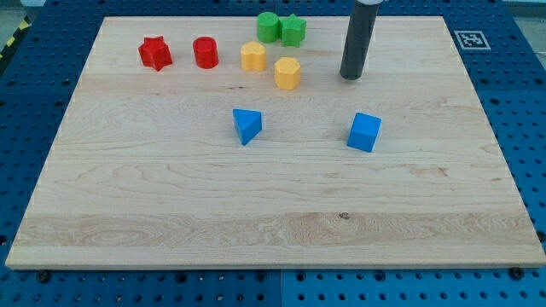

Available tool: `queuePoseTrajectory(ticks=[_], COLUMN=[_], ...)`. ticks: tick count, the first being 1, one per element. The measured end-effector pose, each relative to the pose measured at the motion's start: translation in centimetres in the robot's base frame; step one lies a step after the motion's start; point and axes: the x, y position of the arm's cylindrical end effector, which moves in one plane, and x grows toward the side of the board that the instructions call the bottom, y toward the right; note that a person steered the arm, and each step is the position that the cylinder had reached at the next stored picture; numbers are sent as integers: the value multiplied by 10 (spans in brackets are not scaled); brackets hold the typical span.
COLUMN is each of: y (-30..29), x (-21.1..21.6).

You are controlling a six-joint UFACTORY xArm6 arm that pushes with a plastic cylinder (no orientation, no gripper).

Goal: Move the blue cube into the blue triangle

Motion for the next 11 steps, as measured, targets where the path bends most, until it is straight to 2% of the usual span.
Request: queuePoseTrajectory(ticks=[2, 4, 5, 6, 8, 10, 11], y=[31, 32, 32, 32, 14, -30, -51], x=[64, 121, 134, 134, 161, 155, 139])
